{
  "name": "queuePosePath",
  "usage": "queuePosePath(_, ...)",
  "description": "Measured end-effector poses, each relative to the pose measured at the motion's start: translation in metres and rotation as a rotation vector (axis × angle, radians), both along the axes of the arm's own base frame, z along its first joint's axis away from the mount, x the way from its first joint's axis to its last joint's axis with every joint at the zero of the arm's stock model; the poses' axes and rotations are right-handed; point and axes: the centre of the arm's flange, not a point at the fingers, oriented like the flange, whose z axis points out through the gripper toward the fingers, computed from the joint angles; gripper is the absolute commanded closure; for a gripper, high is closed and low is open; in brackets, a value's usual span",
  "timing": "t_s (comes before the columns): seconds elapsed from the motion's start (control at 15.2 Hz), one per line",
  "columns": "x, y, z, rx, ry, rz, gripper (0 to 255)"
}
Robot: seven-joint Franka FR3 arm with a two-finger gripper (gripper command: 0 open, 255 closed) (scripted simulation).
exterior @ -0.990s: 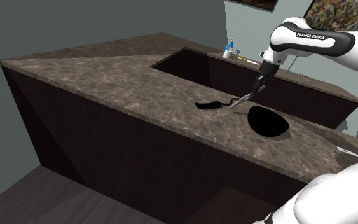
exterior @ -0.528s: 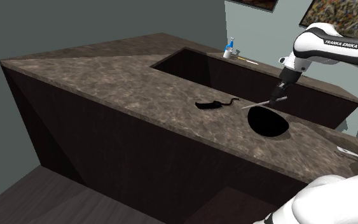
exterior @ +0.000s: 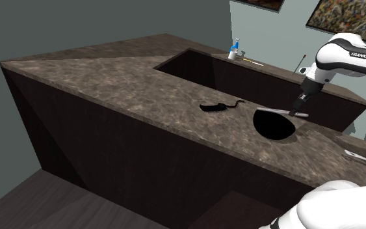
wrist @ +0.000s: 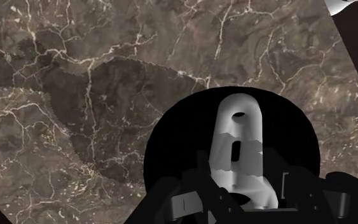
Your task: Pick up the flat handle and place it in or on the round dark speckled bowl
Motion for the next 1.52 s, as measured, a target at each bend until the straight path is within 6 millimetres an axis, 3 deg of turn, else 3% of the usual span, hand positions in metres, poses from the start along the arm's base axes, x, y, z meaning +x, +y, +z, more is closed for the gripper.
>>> queuePosePath(0.66, -0.002, 0.0, -0.052, 0.0, 0.0, 0.0, 255)
queuePosePath(1.12, -0.002, -0.001, -0.057, -0.005, -0.005, -0.002, 255)
queuePosePath(1.19, -0.002, -0.001, -0.057, -0.005, -0.005, -0.002, 0)
queuePosePath(1.52, -0.001, 0.0, -0.06, 0.0, 0.0, 0.0, 0)
